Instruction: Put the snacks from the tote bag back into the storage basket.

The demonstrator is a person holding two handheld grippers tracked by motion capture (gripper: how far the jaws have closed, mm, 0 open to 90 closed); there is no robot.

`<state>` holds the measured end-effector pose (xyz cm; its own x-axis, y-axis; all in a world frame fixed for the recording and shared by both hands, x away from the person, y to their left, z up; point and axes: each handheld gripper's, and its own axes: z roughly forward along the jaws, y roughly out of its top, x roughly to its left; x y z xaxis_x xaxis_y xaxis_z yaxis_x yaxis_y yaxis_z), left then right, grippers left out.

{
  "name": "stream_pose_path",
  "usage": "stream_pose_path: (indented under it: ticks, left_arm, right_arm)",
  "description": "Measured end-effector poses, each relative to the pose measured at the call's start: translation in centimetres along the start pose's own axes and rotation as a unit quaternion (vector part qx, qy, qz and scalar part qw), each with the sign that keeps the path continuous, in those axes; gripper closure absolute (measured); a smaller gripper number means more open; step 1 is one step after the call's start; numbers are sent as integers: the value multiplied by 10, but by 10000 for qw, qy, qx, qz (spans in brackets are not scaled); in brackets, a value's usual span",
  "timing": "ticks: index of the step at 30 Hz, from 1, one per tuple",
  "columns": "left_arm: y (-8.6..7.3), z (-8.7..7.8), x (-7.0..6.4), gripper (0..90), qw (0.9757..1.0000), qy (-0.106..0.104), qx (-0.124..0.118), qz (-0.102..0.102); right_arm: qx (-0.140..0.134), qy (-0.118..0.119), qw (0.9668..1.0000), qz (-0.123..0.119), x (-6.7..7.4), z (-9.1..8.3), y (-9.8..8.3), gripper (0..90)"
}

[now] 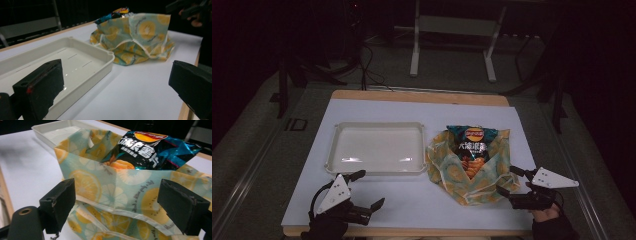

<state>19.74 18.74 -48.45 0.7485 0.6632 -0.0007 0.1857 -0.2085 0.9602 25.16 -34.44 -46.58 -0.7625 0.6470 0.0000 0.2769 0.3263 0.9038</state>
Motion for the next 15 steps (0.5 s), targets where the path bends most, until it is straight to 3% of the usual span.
stream_pose_path:
  ticks: [7,11,13,15]
  left_arm:
    - [-2,1,2,4,10000,31,24,74]
    - [-4,4,3,4,9998,27,90,158]
    - [-4,5,3,4,9998,35,101,175]
    - [-4,5,3,4,9998,21,125,153]
  right_arm:
    - [65,309,9993,184,0,-1,2,120]
    - [154,203,9997,22,5,-1,6,109]
    - [113,320,9994,-22,6,-1,8,109]
    - [139,269,9995,-131,8,0,11,109]
